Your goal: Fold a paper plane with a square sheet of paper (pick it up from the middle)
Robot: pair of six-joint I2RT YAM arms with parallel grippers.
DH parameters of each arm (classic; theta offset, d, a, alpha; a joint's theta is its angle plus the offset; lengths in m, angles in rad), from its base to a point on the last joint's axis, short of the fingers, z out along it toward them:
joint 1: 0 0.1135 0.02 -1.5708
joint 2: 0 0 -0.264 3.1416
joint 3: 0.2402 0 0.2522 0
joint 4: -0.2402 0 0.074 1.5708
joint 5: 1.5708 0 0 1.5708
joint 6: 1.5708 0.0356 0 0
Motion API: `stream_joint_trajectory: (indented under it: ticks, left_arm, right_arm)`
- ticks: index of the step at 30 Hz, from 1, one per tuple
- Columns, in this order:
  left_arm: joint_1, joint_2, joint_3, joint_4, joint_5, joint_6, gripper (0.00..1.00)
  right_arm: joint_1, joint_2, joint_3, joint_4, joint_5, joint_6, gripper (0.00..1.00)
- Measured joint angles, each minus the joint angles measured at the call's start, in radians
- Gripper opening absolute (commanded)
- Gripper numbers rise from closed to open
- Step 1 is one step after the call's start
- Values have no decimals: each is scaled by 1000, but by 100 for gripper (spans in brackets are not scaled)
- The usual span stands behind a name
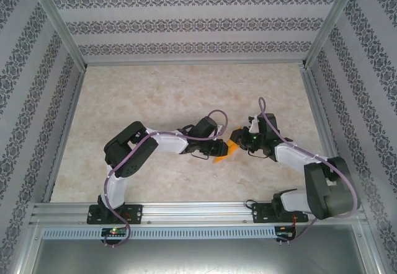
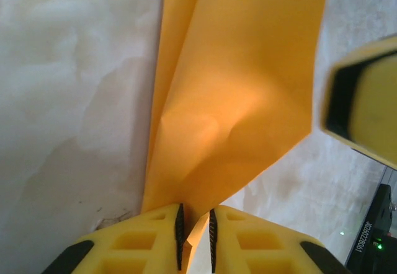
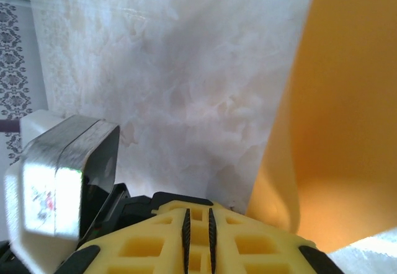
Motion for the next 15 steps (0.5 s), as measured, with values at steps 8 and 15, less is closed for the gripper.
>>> stream_joint_trajectory:
  ticks: [8, 15]
  left_arm:
    - [-1, -1, 1, -2, 16, 39, 27]
    - [-1, -5, 1, -3, 27, 70, 30]
  right_arm:
    - [0, 80, 23, -23, -8, -34, 14]
    - [-6, 158, 26, -60, -5, -80, 11]
